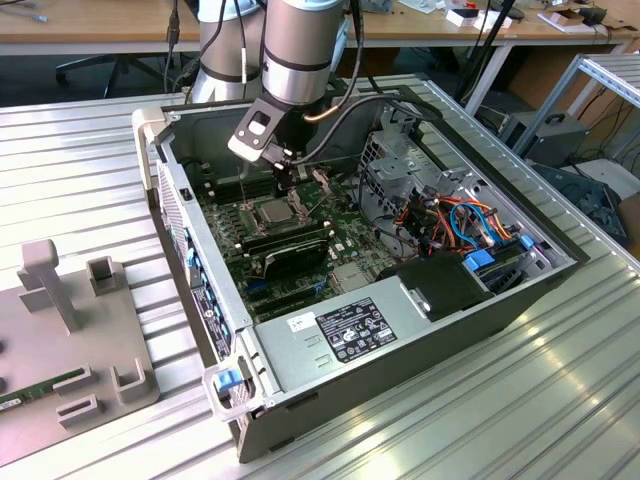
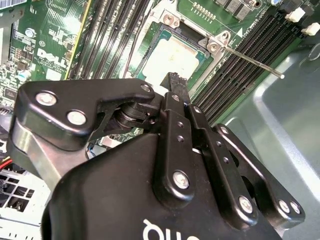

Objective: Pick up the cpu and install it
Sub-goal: 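Close the cpu cover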

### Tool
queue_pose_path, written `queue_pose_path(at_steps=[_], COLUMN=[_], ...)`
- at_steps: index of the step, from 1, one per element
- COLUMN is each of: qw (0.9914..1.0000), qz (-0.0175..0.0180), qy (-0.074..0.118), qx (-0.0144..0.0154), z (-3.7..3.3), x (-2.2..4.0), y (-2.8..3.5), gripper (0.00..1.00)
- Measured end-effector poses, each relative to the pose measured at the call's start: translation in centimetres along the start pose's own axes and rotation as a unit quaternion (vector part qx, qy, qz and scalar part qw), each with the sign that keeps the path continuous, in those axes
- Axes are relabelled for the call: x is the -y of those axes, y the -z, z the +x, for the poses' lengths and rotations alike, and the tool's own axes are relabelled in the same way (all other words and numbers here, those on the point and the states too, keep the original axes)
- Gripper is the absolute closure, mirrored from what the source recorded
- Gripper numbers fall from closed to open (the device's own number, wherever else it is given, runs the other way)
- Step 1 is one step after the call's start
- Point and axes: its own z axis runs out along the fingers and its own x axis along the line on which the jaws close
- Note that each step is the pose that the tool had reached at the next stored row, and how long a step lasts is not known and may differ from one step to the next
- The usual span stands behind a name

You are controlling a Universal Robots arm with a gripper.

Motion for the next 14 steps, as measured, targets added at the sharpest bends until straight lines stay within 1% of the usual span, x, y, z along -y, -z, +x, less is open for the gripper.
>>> queue_pose_path(at_steps=[10,14], qw=[1.00000,1.00000], qz=[0.0000,0.0000], qy=[0.000,0.000], qx=[0.0000,0.0000], z=[0.00,0.01], x=[-0.01,-0.03], y=[0.17,0.57], gripper=[0.89,0.89])
